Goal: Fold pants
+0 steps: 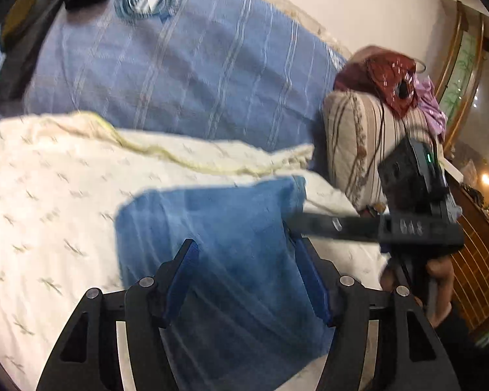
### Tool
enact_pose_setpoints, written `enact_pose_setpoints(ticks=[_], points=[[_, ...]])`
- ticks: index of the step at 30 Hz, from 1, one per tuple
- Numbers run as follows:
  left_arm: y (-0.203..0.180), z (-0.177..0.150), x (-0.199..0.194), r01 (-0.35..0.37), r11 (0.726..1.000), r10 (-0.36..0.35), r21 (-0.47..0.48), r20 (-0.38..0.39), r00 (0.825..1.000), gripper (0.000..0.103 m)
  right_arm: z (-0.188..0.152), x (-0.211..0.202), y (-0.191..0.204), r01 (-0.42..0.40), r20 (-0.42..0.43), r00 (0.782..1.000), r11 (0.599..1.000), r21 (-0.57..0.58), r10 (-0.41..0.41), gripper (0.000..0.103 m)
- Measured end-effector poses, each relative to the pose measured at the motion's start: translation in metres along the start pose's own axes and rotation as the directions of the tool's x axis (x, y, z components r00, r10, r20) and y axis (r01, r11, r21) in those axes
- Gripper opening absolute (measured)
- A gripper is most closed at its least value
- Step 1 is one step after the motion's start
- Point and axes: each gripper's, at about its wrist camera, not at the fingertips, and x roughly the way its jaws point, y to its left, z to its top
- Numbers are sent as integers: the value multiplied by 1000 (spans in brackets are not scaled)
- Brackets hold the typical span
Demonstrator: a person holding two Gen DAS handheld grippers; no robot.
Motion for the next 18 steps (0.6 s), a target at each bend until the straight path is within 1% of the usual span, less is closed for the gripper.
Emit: enact_pose_setpoints(ticks=[2,3,4,5,7,9,10,12,13,14,15,16,17,18], points=[[9,14,16,12,1000,-13,-18,-49,999,60,2,6,-5,-4,5,1000,1000,23,4,55],[15,11,23,8,999,-10,-32,-71,997,60,1,10,-8,-6,-2,1000,999,37,6,48],[20,8,26,0,999,-3,-42,-76,997,60,-1,14,-9,-18,-21,1000,999,46,18,22],[24,11,27,-6,999,3,-40,-67,998,59,-3,12,-10,-2,-30,1000,999,43,3,8],[18,19,24,-1,1000,-1,-31,-54,999,59,-5,-4,-7,24,5,1000,999,29,-24,7],[6,17,16,34,999,-34,-10,-21,999,59,-5,-23,-4,24,30,999,999,28,-25,6],[1,18,11,32,999,-32,15,10,999,62,-5,-30,-7,44,30,999,998,40,-45,6],[-5,16,8,7,998,-9,57,36,999,64,-6,-40,-21,80,22,996,992,99,-83,6],[-5,13,12,-15,997,13,70,26,1000,64,-9,-39,-27,103,9,994,987,120,-105,6],[-9,5,16,-26,997,26,70,9,1000,64,-13,-30,-38,131,-23,991,981,144,-129,6],[-8,3,28,-45,997,47,63,-23,999,64,-16,-21,-46,131,-46,991,977,168,-125,6],[-9,2,33,-65,996,68,62,-41,997,63,-19,-11,-54,114,-61,993,973,202,-104,6],[-10,0,38,-89,994,92,66,-55,994,63,-19,-9,-55,103,-60,994,973,208,-93,6],[-13,6,49,-93,993,97,69,-58,994,63,-17,-11,-52,99,-52,995,976,195,-91,7]])
